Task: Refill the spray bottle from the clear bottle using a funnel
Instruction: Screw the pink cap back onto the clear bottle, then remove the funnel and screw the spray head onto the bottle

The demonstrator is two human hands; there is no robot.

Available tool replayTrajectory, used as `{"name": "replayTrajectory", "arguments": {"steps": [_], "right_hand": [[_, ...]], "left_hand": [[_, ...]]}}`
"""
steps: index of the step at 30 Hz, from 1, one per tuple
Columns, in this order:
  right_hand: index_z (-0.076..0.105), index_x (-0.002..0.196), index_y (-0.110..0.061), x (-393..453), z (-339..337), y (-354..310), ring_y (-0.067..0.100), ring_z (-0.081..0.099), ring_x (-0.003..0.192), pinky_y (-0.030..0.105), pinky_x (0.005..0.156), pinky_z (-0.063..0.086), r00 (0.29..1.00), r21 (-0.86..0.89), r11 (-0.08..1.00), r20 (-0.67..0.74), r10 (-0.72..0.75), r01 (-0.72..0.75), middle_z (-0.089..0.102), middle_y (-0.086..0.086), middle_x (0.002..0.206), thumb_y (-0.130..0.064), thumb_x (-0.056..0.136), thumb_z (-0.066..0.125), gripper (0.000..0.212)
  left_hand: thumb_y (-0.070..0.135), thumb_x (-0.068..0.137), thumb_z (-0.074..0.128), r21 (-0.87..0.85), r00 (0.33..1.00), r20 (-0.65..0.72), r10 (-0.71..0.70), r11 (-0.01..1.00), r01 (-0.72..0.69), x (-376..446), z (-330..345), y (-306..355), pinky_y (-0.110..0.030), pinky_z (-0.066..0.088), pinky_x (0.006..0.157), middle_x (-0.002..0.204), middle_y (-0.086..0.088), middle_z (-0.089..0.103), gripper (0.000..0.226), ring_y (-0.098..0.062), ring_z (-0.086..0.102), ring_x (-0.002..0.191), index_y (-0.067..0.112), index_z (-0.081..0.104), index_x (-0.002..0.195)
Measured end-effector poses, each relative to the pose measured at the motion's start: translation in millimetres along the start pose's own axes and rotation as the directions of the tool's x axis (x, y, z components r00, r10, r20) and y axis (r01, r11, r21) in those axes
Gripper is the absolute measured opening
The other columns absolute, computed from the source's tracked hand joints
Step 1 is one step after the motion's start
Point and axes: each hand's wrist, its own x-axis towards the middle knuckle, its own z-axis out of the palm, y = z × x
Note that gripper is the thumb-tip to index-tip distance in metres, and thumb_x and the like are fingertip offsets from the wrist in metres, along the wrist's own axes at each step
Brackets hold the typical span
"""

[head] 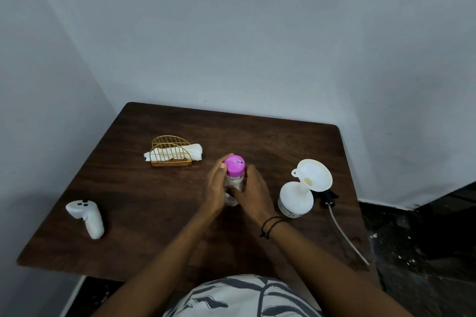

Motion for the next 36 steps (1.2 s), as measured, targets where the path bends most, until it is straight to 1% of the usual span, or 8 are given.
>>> {"name": "replayTrajectory", "arguments": {"steps": [2, 7, 13, 19, 23, 27, 31, 36], "right_hand": [[0.043, 0.102, -0.050, -0.2, -0.7, -0.1, -0.005, 0.057, 0.090, 0.015, 0.069, 0.042, 1.000, -0.009, 1.000, 0.008, -0.010, 0.010, 0.055, -0.021, 0.100, -0.063, 0.068, 0.068, 0.045], [0.045, 0.110, -0.044, -2.2, -1.7, -2.3, -0.001, 0.057, 0.097, 0.019, 0.075, 0.045, 0.999, -0.017, 1.000, 0.034, -0.004, 0.005, 0.055, -0.016, 0.108, -0.063, 0.066, 0.067, 0.053], [0.042, 0.126, -0.034, -10.9, -13.2, -3.6, 0.003, 0.052, 0.109, 0.014, 0.076, 0.040, 0.997, -0.069, 0.997, 0.072, -0.023, 0.028, 0.051, -0.011, 0.124, -0.050, 0.073, 0.074, 0.064], [0.060, 0.114, -0.025, -40.7, -52.1, -24.6, 0.000, 0.061, 0.097, 0.020, 0.082, 0.052, 0.961, -0.009, 0.983, -0.208, -0.180, 0.182, 0.063, -0.012, 0.108, -0.025, 0.086, 0.071, 0.030], [0.069, 0.094, -0.009, -47.2, -109.4, -28.5, 0.002, 0.062, 0.084, 0.012, 0.077, 0.048, 0.827, -0.102, 0.931, -0.431, -0.360, 0.352, 0.068, -0.003, 0.090, -0.009, 0.088, 0.069, 0.006], [0.065, 0.093, -0.022, -44.4, -162.5, -4.3, -0.006, 0.059, 0.087, 0.003, 0.073, 0.042, 0.791, -0.169, 0.947, -0.520, -0.323, 0.275, 0.062, -0.013, 0.091, -0.020, 0.091, 0.061, 0.005], [0.057, 0.090, -0.048, -45.2, -182.0, 28.2, -0.006, 0.059, 0.088, 0.000, 0.070, 0.040, 0.830, -0.140, 0.988, -0.540, -0.137, 0.072, 0.057, -0.026, 0.096, -0.029, 0.091, 0.059, 0.019], [0.057, 0.095, -0.048, -49.4, -178.4, 44.5, -0.008, 0.057, 0.092, 0.010, 0.069, 0.047, 0.878, -0.147, 0.988, -0.478, -0.022, -0.055, 0.053, -0.030, 0.101, -0.040, 0.093, 0.054, 0.010]], "left_hand": [[0.055, 0.094, 0.041, 0.017, 0.999, -0.029, -0.027, 0.999, 0.027, 0.6, 0.3, -4.0, -0.035, 0.051, 0.098, 0.120, 0.007, 0.070, 0.044, -0.010, 0.064, 0.115, 0.031, 0.065, 0.124], [0.055, 0.094, 0.039, 0.066, 0.999, -0.046, 0.005, 0.998, -0.002, 0.0, -0.8, -2.0, -0.022, 0.054, 0.091, 0.118, 0.012, 0.070, 0.042, -0.007, 0.065, 0.113, 0.036, 0.064, 0.122], [0.051, 0.095, 0.036, 0.085, 0.997, -0.062, 0.044, 0.996, -0.038, -4.0, 0.8, 9.6, -0.021, 0.052, 0.090, 0.117, 0.008, 0.069, 0.045, -0.006, 0.064, 0.112, 0.028, 0.064, 0.122], [0.038, 0.097, 0.044, 0.180, 0.969, -0.193, 0.152, 0.977, -0.118, -9.7, 8.1, 30.3, -0.037, 0.056, 0.093, 0.115, 0.005, 0.068, 0.028, -0.010, 0.064, 0.109, 0.027, 0.064, 0.114], [0.025, 0.096, 0.053, 0.430, 0.843, -0.184, 0.506, 0.813, -0.394, -11.8, 19.2, 56.4, -0.034, 0.053, 0.085, 0.104, 0.008, 0.063, 0.015, -0.014, 0.060, 0.099, 0.021, 0.064, 0.106], [0.011, 0.094, 0.058, 0.396, 0.724, -0.039, 0.689, 0.676, -0.622, -16.4, 44.8, 75.9, -0.026, 0.049, 0.079, 0.095, 0.011, 0.063, 0.009, -0.015, 0.061, 0.089, 0.015, 0.066, 0.096], [0.002, 0.090, 0.063, 0.355, 0.755, 0.120, 0.645, 0.682, -0.640, -27.2, 78.8, 79.5, -0.029, 0.049, 0.075, 0.091, 0.002, 0.068, 0.009, -0.015, 0.062, 0.088, 0.007, 0.069, 0.093], [0.006, 0.090, 0.063, 0.342, 0.890, 0.146, 0.433, 0.821, -0.456, -33.5, 109.3, 63.5, -0.034, 0.054, 0.080, 0.107, 0.003, 0.061, 0.017, -0.016, 0.062, 0.097, 0.012, 0.066, 0.105]]}}
